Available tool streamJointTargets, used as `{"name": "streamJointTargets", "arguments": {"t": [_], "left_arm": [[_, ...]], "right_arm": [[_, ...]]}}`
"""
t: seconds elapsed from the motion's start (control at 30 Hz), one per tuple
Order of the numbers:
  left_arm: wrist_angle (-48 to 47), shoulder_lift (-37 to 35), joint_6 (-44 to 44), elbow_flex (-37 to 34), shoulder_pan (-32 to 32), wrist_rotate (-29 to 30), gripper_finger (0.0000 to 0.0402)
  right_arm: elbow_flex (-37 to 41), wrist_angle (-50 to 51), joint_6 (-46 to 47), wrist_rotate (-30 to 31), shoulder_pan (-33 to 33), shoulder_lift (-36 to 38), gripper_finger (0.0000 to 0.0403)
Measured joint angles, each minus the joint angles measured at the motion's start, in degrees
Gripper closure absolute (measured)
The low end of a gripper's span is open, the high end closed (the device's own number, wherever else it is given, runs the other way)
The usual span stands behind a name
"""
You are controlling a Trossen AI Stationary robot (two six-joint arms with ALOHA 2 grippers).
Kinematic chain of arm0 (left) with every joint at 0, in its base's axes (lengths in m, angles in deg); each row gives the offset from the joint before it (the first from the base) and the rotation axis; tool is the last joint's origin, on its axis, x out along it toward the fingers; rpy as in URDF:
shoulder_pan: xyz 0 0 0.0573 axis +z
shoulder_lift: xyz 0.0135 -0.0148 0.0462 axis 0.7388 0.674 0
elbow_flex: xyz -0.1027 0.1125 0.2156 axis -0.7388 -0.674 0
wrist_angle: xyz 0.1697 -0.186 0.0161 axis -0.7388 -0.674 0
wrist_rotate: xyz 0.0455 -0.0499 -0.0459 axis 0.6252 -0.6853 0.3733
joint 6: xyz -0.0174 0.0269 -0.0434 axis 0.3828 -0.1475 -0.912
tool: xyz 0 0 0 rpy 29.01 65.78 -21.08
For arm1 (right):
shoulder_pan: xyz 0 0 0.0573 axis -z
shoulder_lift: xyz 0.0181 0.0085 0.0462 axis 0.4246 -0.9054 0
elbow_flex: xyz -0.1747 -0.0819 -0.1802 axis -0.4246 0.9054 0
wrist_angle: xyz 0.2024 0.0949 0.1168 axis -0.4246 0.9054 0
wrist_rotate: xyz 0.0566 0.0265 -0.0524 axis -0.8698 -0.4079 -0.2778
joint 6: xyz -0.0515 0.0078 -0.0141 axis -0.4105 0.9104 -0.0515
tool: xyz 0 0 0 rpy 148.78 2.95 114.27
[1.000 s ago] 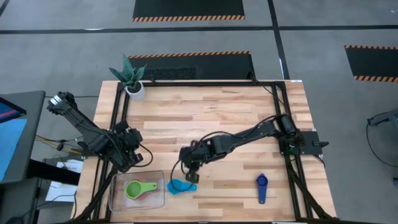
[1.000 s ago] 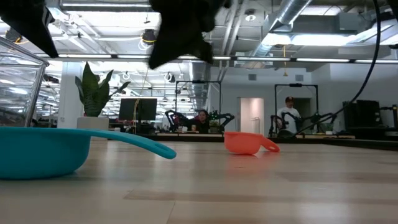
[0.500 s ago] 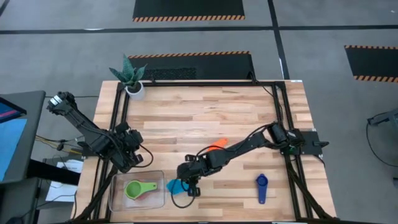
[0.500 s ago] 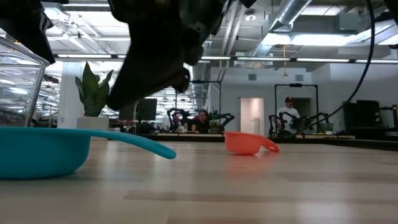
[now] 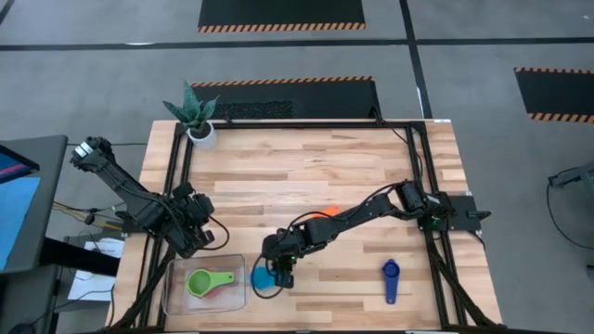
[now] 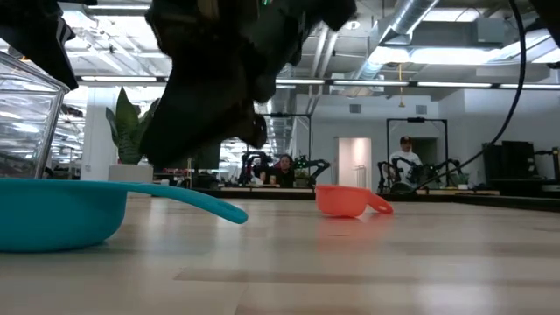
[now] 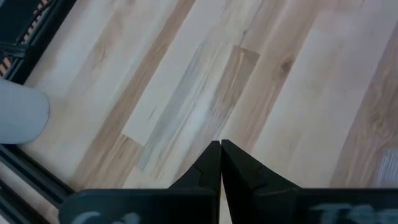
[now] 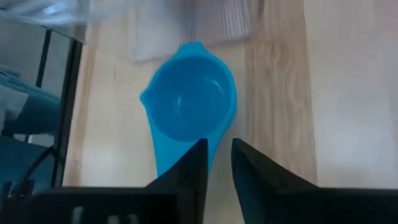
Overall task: Nest measuring cups in basket
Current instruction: Stack the light blue measuring cup on top of the green measuring cup in the transparent bin
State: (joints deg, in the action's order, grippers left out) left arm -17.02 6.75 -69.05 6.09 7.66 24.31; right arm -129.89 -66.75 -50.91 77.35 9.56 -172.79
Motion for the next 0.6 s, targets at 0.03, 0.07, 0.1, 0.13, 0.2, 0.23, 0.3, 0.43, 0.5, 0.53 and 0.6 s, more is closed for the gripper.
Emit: {"name": "streamJointTargets", "arguments": {"t": [0.03,0.07,0.1,0.13,0.2,0.23,0.3,0.43,0.5,0.53,0.6], "left_arm": [[-0.01,0.0,0.0,0.0,0.0,0.0,0.0401],[-0.01,0.0,0.0,0.0,0.0,0.03,0.0401],[-0.01,0.0,0.0,0.0,0.0,0.11,0.0401],[0.01,0.0,0.0,0.0,0.0,0.29,0.0401],[0.03,0.0,-0.02,0.02,0.0,0.31,0.0401],[0.08,0.0,-0.02,0.02,0.0,0.31,0.0401],[0.12,0.0,-0.02,0.02,0.0,0.31,0.0402],[0.38,0.0,-0.2,0.02,0.0,0.31,0.0402],[1.46,0.0,-0.22,0.02,0.0,0.31,0.0401],[2.08,0.0,-0.21,0.02,0.0,0.31,0.0401],[3.77,0.0,-0.11,0.02,0.0,0.4,0.0401]], "right_arm": [[0.02,0.15,0.26,-0.6,0.04,-0.07,0.0288],[0.03,0.05,0.54,-0.92,0.2,-0.06,0.0279],[0.0,-0.22,0.6,-0.92,0.37,0.04,0.0271],[-0.02,-0.22,0.58,-0.92,0.4,0.12,0.0263],[-0.02,-0.15,0.09,-0.9,0.73,0.13,0.0251],[-0.02,-0.07,-0.25,-0.88,0.77,0.09,0.0246],[-0.02,-0.11,-0.27,-0.9,0.9,0.09,0.0239],[-0.02,1.07,-0.31,-1.08,1.03,0.09,0.0235],[-0.02,2.49,-0.33,-1.07,0.8,0.09,0.0236],[-0.02,3.34,-0.31,-1.05,0.67,0.09,0.0238],[-0.02,4.9,0.74,-1.09,0.25,0.09,0.0242]]}}
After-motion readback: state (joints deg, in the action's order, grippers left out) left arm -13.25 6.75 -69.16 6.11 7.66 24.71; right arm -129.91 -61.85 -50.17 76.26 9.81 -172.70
